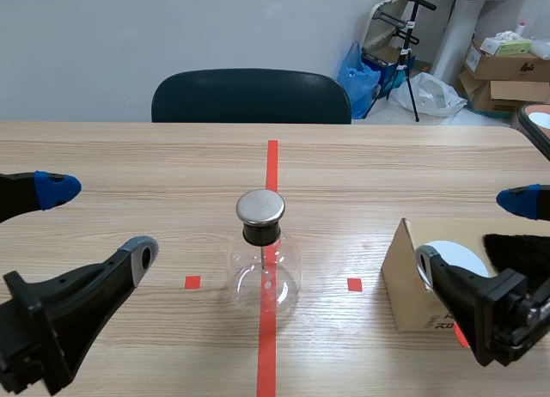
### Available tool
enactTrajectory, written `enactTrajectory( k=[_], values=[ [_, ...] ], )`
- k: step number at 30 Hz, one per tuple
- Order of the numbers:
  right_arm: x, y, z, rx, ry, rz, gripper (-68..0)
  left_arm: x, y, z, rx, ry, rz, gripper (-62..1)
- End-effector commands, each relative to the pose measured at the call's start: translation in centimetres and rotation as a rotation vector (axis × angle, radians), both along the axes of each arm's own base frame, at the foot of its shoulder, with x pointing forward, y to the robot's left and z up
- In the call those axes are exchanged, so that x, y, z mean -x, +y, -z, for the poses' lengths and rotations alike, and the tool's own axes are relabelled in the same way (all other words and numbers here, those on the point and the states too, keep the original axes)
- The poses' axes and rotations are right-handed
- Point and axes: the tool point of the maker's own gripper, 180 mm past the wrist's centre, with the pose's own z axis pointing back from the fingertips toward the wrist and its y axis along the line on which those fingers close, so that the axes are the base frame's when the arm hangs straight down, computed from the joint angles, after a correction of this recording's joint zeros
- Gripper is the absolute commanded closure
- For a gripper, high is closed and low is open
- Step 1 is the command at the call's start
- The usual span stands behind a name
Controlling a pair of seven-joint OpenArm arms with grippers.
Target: Do the electroscope experiment
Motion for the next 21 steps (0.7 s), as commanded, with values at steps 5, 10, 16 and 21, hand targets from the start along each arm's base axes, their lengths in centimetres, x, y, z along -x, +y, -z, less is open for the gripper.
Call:
enactTrajectory(
  k=[5,10,16,21],
  values=[
    [-0.3,0.0,-0.8,-0.009,-0.03,-0.001,-67.9,0.1,-0.3,-0.5,0.021,-0.011,0.003,-62.3],
    [-0.3,0.0,-0.8,-0.01,-0.03,-0.002,-67.9,-0.2,-0.3,-0.6,0.014,-0.02,0.003,-62.3],
    [0.1,0.2,-0.5,0.091,-0.061,-0.049,-67.9,-0.4,-0.3,-0.5,0.001,-0.017,0.004,-62.3],
    [1.6,0.9,0.2,0.203,-0.09,-0.133,-67.9,-0.4,-0.3,-0.5,0.0,-0.015,0.005,-62.3]
  ],
)
